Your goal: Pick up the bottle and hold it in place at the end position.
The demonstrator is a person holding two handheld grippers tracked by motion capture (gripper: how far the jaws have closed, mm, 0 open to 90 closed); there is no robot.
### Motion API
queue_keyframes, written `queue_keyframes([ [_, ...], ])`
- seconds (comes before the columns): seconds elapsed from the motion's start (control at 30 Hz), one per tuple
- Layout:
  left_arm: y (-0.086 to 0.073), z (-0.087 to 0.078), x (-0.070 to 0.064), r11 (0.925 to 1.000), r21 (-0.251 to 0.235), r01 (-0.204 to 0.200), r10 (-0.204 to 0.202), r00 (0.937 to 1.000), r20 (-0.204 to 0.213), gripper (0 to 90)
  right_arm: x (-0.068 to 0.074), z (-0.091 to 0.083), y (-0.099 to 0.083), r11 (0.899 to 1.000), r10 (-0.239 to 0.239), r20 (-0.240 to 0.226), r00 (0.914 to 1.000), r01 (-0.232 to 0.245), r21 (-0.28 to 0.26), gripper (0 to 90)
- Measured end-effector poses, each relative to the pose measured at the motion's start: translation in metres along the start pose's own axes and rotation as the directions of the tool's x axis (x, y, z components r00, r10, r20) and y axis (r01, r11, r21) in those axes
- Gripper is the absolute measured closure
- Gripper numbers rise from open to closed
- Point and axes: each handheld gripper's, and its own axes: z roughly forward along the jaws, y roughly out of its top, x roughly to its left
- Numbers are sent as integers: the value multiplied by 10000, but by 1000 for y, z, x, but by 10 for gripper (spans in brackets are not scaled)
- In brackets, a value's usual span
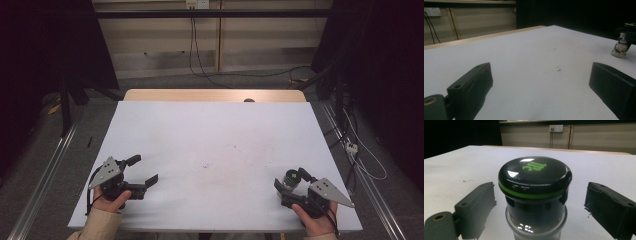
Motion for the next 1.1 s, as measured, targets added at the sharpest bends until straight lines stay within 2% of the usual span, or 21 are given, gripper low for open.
queue_keyframes([
  [0.37,1,0,0,9999,-6,-128,128,9999,-42,46,-2,1,1,9988,-1,165,9999,-7,485,127],
  [0.83,1,2,-1,9999,53,-139,139,9999,-30,47,-3,-3,0,9953,-20,88,10000,11,966,270],
  [0.97,1,1,-1,9999,47,-116,116,9999,-63,48,-2,-1,1,9936,-161,2,9999,160,1121,302],
  [1.1,1,1,-1,9999,69,-154,154,9999,-39,48,-3,-1,1,9929,-85,42,10000,79,1191,316],
])
